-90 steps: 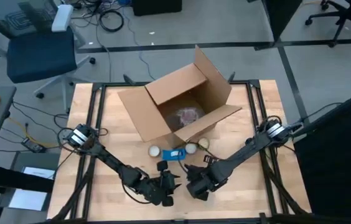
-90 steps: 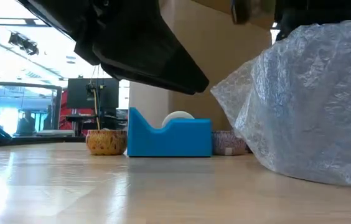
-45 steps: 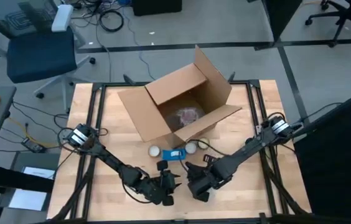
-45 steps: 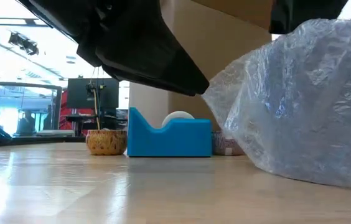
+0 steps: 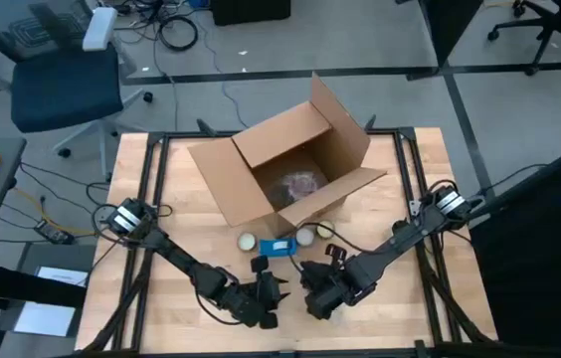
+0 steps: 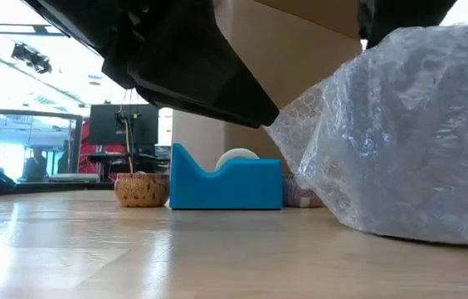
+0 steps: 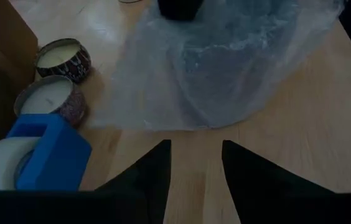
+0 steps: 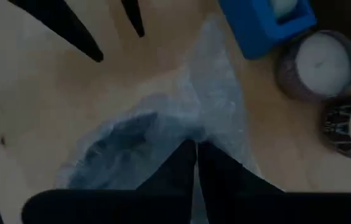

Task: Wrap mug
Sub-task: Wrap the purple mug with the bubble wrap

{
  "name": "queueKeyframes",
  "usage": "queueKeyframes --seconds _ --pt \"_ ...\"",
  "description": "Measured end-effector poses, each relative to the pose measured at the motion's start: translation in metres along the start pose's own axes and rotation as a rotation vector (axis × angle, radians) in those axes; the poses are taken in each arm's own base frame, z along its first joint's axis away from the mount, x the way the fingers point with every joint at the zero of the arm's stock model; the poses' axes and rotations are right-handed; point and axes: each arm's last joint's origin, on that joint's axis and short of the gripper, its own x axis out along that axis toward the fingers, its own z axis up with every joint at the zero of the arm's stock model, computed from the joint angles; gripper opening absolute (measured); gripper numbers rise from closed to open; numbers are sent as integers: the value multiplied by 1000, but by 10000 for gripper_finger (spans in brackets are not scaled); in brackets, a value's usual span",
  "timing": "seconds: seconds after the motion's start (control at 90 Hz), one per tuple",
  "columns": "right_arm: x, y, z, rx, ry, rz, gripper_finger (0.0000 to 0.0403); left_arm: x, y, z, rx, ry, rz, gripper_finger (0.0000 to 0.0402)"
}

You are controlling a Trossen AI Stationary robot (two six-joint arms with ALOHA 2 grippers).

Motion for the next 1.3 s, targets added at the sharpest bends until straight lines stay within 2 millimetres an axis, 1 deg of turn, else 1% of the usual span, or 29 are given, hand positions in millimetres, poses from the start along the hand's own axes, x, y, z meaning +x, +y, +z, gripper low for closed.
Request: queueKeyframes --seconds 0.2,0.356,0.578,0.644,0.744,0.856,0.911,0.978,1.133,1.3 --pt "14 -1 -9 43 56 58 0 0 0 0 -2 0 0 129" --pt "18 -2 -13 90 103 90 0 0 0 0 -2 0 0 129" --pt "19 -1 -13 116 178 143 0 0 0 0 -3 1 1 129" --pt "17 -1 -11 109 185 154 0 0 0 0 -1 3 1 129" --pt "8 3 -5 83 172 172 0 0 0 -1 -1 7 4 129" --pt "-11 6 3 57 115 199 0 0 1 -2 -6 14 6 129" --pt "-20 6 3 45 92 197 0 0 1 -2 -7 15 7 129" --pt "-24 5 1 34 73 166 0 0 1 -2 -10 16 7 129" --pt "-26 1 -7 35 74 79 0 0 1 -2 -19 16 7 129" --pt "-10 -5 -20 95 96 17 0 0 1 -2 -28 17 8 129"
